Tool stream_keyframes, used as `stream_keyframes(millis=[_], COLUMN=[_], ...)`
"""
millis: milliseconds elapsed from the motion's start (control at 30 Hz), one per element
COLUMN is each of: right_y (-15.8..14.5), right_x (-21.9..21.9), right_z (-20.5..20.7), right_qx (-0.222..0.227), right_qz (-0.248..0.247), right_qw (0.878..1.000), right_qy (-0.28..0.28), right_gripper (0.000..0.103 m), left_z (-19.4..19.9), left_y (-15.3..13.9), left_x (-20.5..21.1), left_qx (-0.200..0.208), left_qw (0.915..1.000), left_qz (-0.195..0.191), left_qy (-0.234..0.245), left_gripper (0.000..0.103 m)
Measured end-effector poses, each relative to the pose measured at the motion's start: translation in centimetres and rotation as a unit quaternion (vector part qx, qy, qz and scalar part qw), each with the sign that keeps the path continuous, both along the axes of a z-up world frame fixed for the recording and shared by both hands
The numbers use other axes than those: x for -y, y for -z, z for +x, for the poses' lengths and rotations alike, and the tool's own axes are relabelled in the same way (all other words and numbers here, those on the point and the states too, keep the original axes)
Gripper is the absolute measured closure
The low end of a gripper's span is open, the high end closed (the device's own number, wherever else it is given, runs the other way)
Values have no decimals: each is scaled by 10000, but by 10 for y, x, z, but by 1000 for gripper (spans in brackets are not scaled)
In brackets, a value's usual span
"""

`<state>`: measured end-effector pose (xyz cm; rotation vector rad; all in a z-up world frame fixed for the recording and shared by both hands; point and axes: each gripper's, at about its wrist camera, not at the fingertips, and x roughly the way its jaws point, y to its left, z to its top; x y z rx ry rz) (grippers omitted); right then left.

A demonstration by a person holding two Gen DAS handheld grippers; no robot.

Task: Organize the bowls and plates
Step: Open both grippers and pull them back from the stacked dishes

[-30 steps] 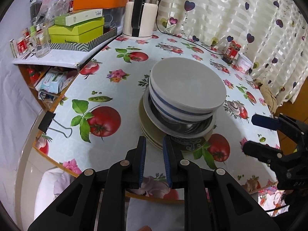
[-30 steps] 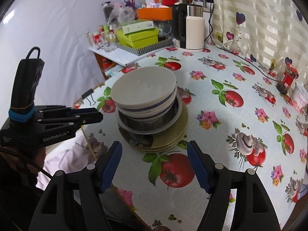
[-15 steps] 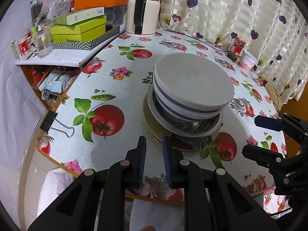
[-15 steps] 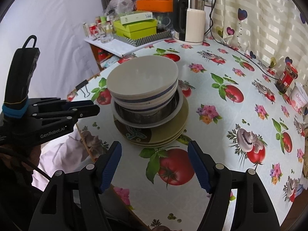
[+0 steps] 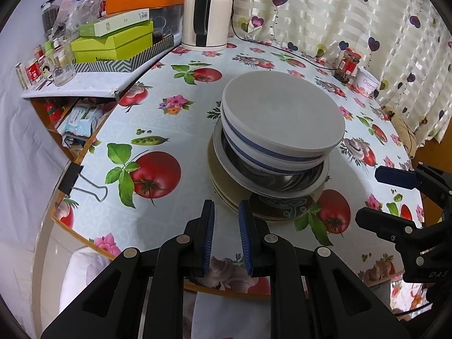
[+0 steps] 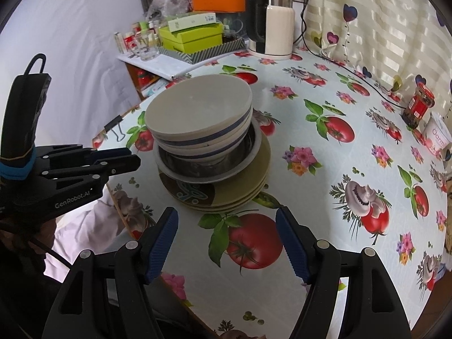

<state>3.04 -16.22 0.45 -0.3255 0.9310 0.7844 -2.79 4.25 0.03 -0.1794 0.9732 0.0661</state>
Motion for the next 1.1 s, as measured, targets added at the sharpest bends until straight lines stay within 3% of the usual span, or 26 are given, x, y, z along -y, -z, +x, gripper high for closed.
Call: stream_keyframes(millis=[1100], right_y=[11], right_x=[-3], right_z=[5], right_qx=[-118], right_qz=[-116], right_qw=[9999], right_qy=[5], right_gripper=[28], left_z=[6], left_y=[8], left_x=[4], left_qx=[-140], left_qw=[9999], left_qz=[-34], left_qy=[63], left_gripper=[85])
